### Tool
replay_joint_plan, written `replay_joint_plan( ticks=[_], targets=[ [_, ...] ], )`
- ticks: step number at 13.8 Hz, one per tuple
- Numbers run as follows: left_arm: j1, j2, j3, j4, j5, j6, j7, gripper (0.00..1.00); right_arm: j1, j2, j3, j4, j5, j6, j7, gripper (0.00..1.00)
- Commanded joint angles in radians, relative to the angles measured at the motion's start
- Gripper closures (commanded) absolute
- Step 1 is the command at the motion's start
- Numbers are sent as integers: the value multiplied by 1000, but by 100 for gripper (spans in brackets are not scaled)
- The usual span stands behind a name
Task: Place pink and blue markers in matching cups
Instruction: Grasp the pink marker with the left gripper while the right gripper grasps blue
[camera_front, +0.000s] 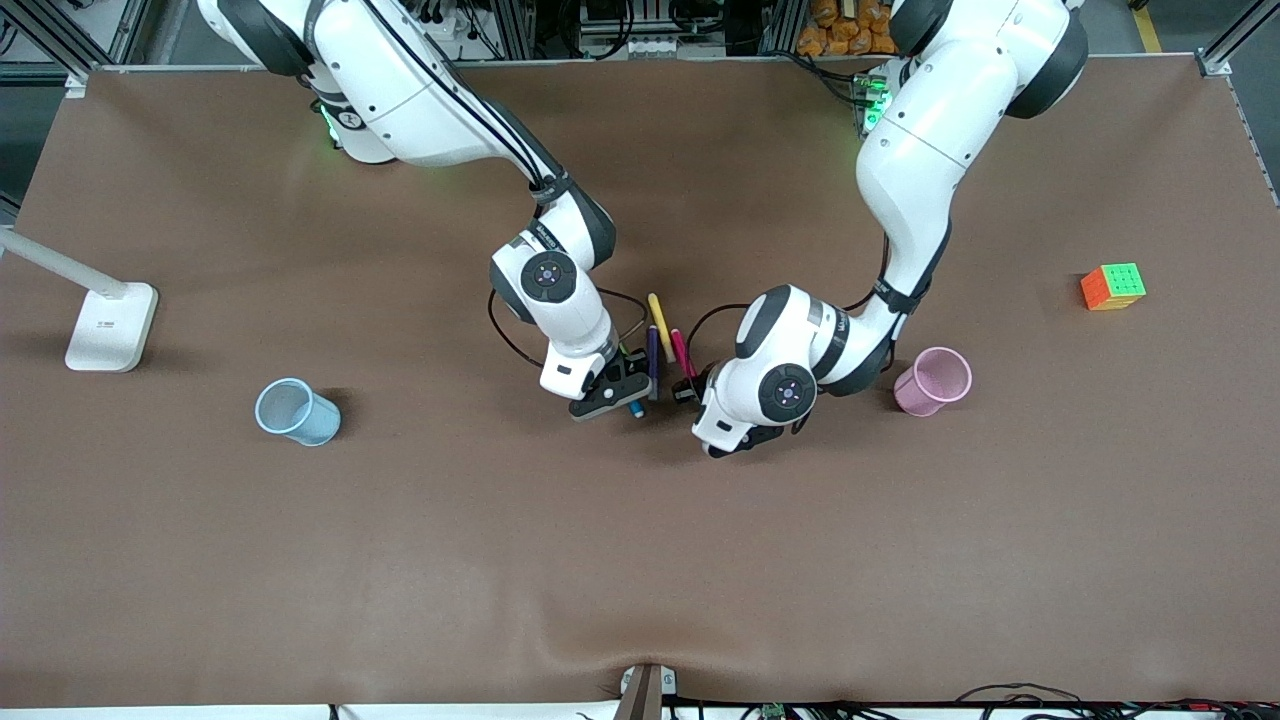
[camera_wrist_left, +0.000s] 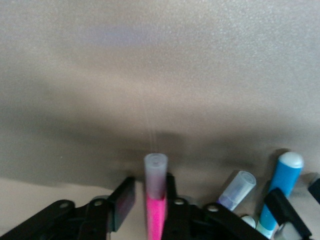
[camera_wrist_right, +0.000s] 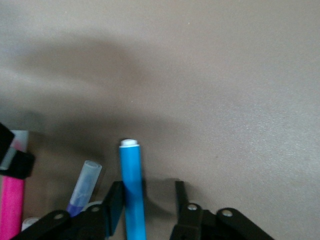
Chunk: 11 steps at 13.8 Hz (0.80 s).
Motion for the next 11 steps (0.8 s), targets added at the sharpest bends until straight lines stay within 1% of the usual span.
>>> replay_joint_plan(
  ticks=[1, 3, 5, 7, 8, 11],
  targets=[
    [-18, 47, 8, 26, -16, 38, -9, 100, 16, 22, -12, 25, -8, 9, 15, 63],
    [-18, 47, 8, 25, -15, 38, -9, 100, 14, 20, -11, 29, -7, 9, 14, 80],
    [-18, 45, 8, 25, -15, 36, -10, 100, 13, 20, -11, 43, -6, 6, 5, 100],
    [-12, 33, 8, 26, -13, 35, -21, 100, 13, 16, -11, 68, -2, -23, 2, 100],
    [-9, 21, 8, 26, -13, 32, -25, 100, 13, 13, -9, 84, -2, -62, 2, 100],
    [9, -19, 9, 25, -7, 12, -30, 100, 7, 3, -12, 158, -10, -232, -4, 100]
  ],
)
